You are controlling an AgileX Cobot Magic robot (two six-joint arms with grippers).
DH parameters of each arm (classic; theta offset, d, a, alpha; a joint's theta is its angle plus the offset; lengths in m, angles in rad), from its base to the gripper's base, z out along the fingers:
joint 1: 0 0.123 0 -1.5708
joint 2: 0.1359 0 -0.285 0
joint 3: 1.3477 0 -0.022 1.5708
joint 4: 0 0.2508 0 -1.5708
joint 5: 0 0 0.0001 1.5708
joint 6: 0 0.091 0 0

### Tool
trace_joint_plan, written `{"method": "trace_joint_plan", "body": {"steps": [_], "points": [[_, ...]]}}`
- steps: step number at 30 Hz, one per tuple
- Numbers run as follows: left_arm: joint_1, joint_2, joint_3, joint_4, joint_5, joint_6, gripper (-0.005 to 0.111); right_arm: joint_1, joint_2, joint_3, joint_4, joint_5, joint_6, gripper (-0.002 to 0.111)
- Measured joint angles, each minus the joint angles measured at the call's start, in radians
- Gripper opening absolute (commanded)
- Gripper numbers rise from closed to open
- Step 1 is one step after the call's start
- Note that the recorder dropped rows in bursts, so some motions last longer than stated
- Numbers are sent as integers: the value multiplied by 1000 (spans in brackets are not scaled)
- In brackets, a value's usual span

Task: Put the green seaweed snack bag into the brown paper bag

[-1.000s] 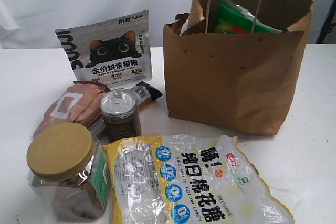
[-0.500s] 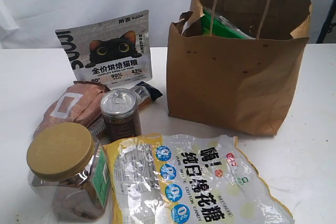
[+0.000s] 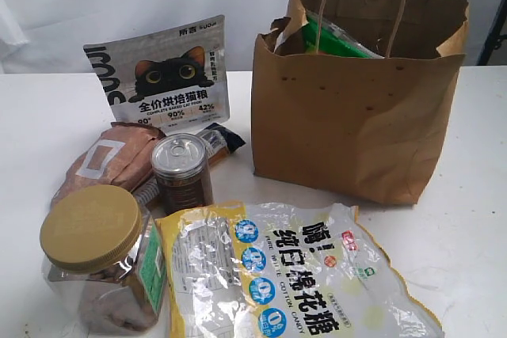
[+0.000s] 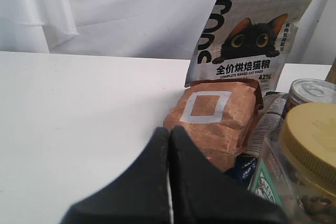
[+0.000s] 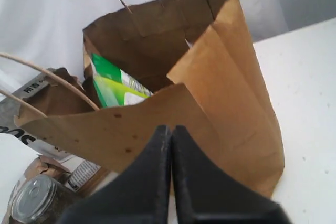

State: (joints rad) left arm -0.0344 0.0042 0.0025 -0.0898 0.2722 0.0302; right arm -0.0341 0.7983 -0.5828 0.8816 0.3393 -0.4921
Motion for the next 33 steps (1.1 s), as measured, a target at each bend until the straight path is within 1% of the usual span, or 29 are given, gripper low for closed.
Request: {"method": "trace_joint_plan", "body": {"steps": [5,11,15,20,22,23,26,27,28,32,33], "points": [[0,0,0,0,0,0,0,0,-40,86,-6,-2,22,0],[0,0,0,0,0,0,0,4,-50,98,-101,-11,11,0],[0,0,0,0,0,0,0,4,-117,110,-222,-49,-5,0],[0,0,0,0,0,0,0,-75,-369,237,-309,-121,-16,0],[0,0,0,0,0,0,0,-96,-519,332,-332,-128,-18,0],[0,0,0,0,0,0,0,-98,-593,388,-340,-128,-20,0],[0,0,0,0,0,0,0,-98,-675,469,-343,-128,-17,0],[0,0,0,0,0,0,0,-98,-699,507,-389,-128,30,0],[0,0,0,0,0,0,0,-98,-715,531,-474,-128,126,0],[0,0,0,0,0,0,0,-98,-750,574,-738,-124,436,0],[0,0,0,0,0,0,0,-98,-761,578,-780,-121,492,0]]}}
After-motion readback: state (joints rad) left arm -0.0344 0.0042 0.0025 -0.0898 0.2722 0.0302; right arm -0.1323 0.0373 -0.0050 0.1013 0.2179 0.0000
